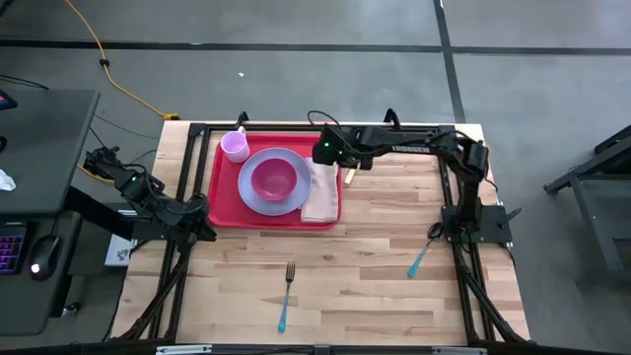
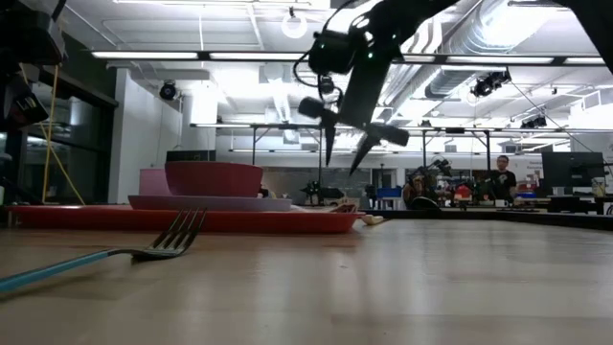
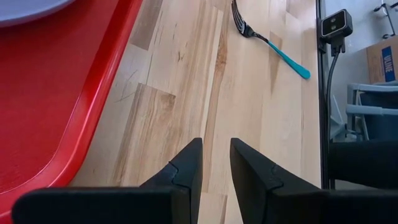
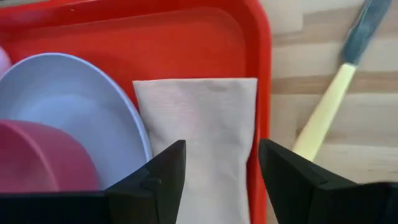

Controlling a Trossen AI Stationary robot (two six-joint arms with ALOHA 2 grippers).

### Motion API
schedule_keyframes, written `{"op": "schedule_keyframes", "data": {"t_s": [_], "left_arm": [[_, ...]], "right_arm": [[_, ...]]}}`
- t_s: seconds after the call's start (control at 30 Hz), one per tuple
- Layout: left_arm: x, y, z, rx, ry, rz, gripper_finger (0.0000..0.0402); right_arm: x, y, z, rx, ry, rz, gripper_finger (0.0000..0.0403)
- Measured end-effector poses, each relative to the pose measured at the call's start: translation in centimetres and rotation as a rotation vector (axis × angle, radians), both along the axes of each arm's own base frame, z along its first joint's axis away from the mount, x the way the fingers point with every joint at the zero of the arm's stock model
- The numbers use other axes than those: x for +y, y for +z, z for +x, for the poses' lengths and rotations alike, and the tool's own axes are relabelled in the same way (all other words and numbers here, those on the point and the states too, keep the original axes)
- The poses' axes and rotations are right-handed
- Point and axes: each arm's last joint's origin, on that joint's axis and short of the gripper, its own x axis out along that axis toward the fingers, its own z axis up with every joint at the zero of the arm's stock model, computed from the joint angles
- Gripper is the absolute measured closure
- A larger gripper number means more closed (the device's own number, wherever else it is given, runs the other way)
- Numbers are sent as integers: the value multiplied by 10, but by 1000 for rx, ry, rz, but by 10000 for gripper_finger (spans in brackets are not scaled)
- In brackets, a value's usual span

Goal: Set up tray
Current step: Put the green fork on the brown napkin

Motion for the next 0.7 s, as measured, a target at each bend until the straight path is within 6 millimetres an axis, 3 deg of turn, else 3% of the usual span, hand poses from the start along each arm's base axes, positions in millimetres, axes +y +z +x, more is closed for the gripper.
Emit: {"op": "schedule_keyframes", "data": {"t_s": [0.3, 0.5, 0.7], "left_arm": [[0, 0, 0, -4, 10, 5, 291], [1, 0, 1, -13, 31, 13, 291], [0, 1, 2, -22, 51, -1, 291]], "right_arm": [[4, 32, -10, -42, 166, -81, 222], [5, 38, -7, -77, 261, -127, 222], [8, 39, -3, -115, 471, -104, 221]]}}
